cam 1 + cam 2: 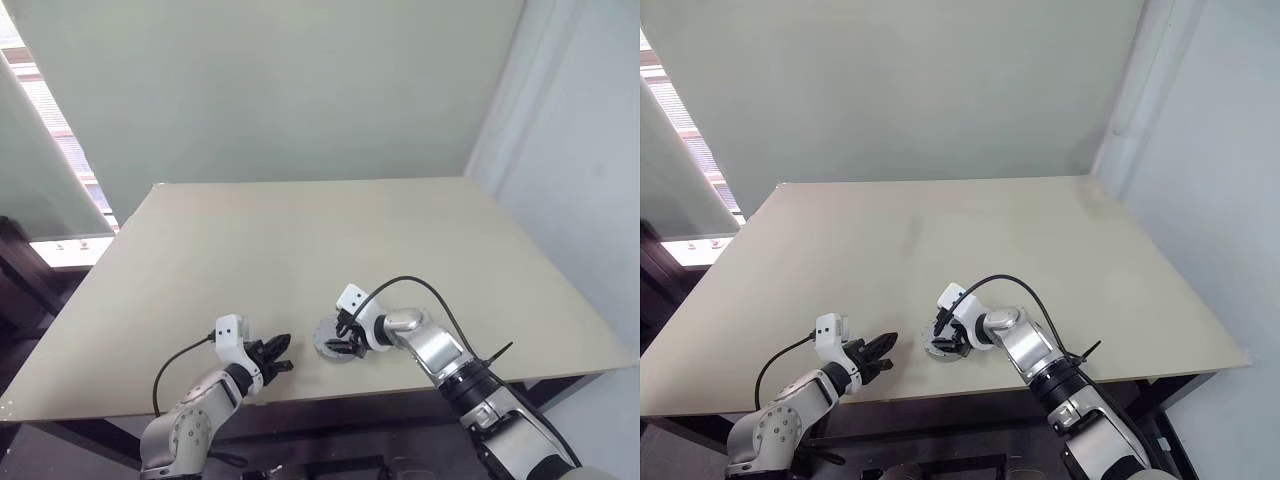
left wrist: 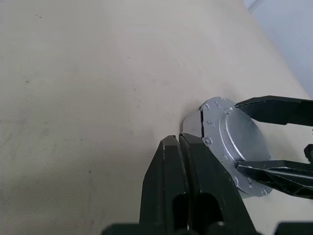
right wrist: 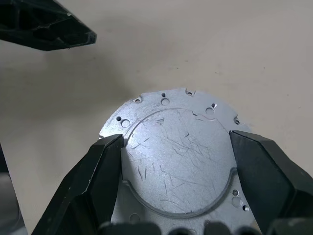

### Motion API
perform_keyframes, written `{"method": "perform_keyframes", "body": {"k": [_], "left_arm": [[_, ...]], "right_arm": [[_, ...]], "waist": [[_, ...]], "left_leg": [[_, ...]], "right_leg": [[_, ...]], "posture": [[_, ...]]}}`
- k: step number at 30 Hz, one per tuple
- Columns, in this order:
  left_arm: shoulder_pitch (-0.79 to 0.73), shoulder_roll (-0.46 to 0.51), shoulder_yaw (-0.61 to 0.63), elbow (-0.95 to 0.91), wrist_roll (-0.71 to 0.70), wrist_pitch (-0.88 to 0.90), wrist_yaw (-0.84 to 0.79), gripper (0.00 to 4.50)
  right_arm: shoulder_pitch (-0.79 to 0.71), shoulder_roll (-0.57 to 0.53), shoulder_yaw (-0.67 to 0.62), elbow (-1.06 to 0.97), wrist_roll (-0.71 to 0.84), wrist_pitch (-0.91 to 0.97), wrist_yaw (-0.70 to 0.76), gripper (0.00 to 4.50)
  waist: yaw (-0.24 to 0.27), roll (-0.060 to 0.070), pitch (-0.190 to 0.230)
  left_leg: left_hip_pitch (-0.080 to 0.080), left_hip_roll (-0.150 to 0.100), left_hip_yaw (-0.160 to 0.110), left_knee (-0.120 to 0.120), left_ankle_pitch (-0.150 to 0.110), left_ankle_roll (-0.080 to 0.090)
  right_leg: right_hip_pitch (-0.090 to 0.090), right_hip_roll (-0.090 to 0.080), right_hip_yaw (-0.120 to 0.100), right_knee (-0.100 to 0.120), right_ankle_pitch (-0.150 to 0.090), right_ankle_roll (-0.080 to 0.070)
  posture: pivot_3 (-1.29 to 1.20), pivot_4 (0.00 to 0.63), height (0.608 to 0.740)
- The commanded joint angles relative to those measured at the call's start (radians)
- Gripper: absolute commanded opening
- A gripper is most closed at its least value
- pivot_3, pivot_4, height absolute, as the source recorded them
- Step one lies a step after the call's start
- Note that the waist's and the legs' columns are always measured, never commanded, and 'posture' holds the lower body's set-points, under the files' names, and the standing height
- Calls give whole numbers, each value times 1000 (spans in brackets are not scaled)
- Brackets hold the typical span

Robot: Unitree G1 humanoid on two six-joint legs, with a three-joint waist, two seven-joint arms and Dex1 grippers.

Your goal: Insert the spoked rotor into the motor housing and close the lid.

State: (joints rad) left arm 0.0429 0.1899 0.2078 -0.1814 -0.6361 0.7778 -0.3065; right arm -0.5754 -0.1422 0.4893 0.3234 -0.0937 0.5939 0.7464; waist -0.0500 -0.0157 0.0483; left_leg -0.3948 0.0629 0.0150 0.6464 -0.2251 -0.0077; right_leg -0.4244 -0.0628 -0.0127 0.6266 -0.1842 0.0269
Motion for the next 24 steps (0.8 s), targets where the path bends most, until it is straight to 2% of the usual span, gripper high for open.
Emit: {"method": "perform_keyframes", "body": {"k": [1, 24], "left_arm": [[-7, -1, -6, -14, 0, -16, -9, 0], [-9, -7, -11, -4, 4, -22, -13, 0]], "right_arm": [[1, -10, 30, -1, -23, 26, 8, 3265], [-38, 20, 43, 34, -33, 180, -45, 3265]], "waist": [[0, 0, 0], [0, 4, -9]], "left_leg": [[0, 0, 0, 0, 0, 0], [1, 0, 0, 0, -1, -2]], "right_leg": [[0, 0, 0, 0, 0, 0], [0, 0, 0, 0, 0, 0]], "posture": [[0, 0, 740], [0, 0, 740]]}}
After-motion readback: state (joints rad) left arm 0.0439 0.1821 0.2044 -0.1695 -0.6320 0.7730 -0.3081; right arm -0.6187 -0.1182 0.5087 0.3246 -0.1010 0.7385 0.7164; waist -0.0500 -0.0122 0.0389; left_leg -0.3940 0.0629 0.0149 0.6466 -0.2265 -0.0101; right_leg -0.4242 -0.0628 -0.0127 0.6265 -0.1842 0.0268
